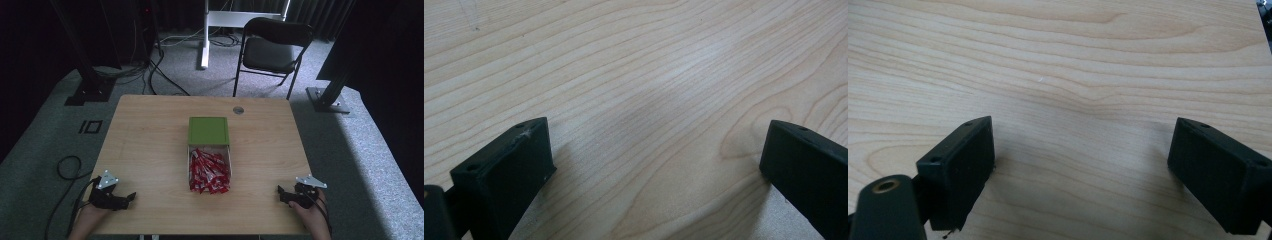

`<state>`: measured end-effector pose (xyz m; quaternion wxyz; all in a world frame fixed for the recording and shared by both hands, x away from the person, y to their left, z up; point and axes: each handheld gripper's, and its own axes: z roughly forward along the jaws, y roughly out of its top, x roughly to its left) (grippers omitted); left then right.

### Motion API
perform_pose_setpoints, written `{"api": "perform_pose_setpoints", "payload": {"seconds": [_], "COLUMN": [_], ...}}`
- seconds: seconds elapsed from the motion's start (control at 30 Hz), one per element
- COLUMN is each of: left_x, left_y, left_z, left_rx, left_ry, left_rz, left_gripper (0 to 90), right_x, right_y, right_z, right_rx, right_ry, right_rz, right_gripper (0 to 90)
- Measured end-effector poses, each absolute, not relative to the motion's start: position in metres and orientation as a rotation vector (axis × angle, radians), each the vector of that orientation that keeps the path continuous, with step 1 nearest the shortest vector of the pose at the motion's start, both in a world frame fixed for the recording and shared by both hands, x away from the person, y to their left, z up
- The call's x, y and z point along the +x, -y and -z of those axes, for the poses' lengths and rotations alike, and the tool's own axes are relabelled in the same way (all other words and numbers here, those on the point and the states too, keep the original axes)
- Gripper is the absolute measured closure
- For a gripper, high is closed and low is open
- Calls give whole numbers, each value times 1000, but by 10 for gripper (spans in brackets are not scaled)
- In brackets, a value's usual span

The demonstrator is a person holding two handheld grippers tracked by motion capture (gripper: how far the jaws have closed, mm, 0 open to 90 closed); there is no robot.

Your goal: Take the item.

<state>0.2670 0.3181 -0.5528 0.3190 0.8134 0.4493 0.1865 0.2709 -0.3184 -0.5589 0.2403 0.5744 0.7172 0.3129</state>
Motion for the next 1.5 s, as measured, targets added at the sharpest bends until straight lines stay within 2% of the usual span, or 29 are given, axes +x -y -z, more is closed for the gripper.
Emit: {"api": "perform_pose_setpoints", "payload": {"seconds": [1.07,1.5], "left_x": [267,267], "left_y": [-318,-318], "left_z": [553,553], "left_rx": [2139,2139], "left_ry": [-1181,-1181], "left_rz": [-490,-491], "left_gripper": [14,14], "right_x": [275,279], "right_y": [321,309], "right_z": [556,532], "right_rx": [1552,1502], "right_ry": [-2005,-1988], "right_rz": [-866,-919], "right_gripper": [116,117]}}
